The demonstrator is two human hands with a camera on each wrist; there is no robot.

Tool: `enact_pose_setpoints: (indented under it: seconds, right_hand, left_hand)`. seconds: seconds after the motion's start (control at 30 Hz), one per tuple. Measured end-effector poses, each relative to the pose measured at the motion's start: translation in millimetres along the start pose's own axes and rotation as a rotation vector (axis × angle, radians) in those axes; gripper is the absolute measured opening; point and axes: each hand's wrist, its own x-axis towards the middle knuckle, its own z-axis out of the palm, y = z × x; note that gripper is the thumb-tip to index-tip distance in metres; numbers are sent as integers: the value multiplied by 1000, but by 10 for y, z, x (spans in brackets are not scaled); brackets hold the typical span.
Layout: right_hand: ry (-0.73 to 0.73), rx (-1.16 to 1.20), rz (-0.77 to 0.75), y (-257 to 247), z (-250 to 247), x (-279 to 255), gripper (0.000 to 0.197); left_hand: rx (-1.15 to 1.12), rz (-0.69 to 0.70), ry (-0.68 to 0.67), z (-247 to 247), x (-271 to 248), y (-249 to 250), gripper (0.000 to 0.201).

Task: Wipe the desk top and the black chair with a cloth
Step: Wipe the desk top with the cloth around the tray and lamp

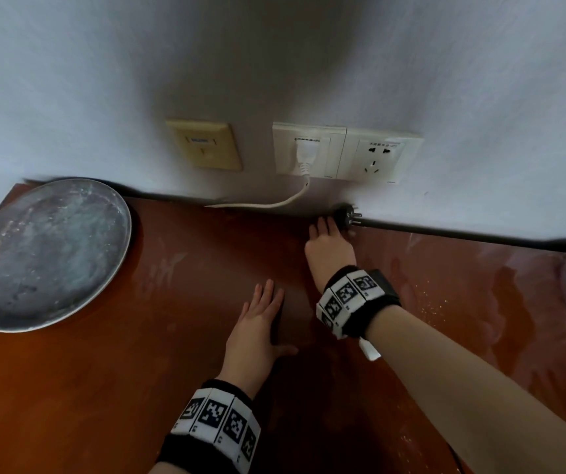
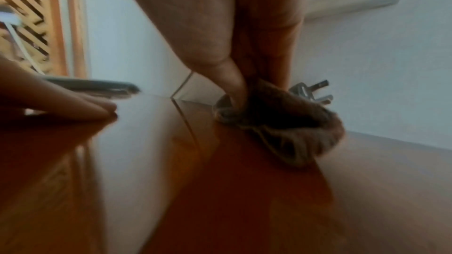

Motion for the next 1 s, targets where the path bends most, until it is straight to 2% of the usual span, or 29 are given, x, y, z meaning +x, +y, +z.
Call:
enact_pose_setpoints:
  seconds: [0.13, 0.37, 0.47, 0.67, 0.73, 0.83, 0.9, 0.97, 1.0]
  right_hand:
    - [-39, 20, -60, -1, 169, -174, 47]
    - [-13, 74, 5, 82, -196, 88, 43]
    - [-6, 87, -9, 71, -111, 42, 41]
    - [-24, 81, -218, 311, 276, -619, 52]
    - [17, 123, -147, 547, 302, -620, 56]
    - [67, 264, 95, 895, 306, -424, 57]
    - [88, 303, 187, 995, 266, -325, 60]
    - [71, 304, 179, 948, 237, -293, 64]
    - [63, 303, 126, 890, 248, -302, 65]
  left_hand:
    - [-4, -2, 6, 20, 15, 1, 100]
    - [19, -5, -1, 10, 9, 8, 99]
    - [26, -6, -5, 16, 5, -3, 99]
    - [14, -2, 12, 33, 1, -13, 99]
    - [17, -2, 12, 27, -7, -7, 99]
    - [11, -7, 10, 24, -2, 1, 99]
    - [10, -13, 11, 27, 0, 3, 99]
    - [15, -15, 11, 32, 2, 4, 99]
    - [12, -16, 9, 34, 1, 5, 99]
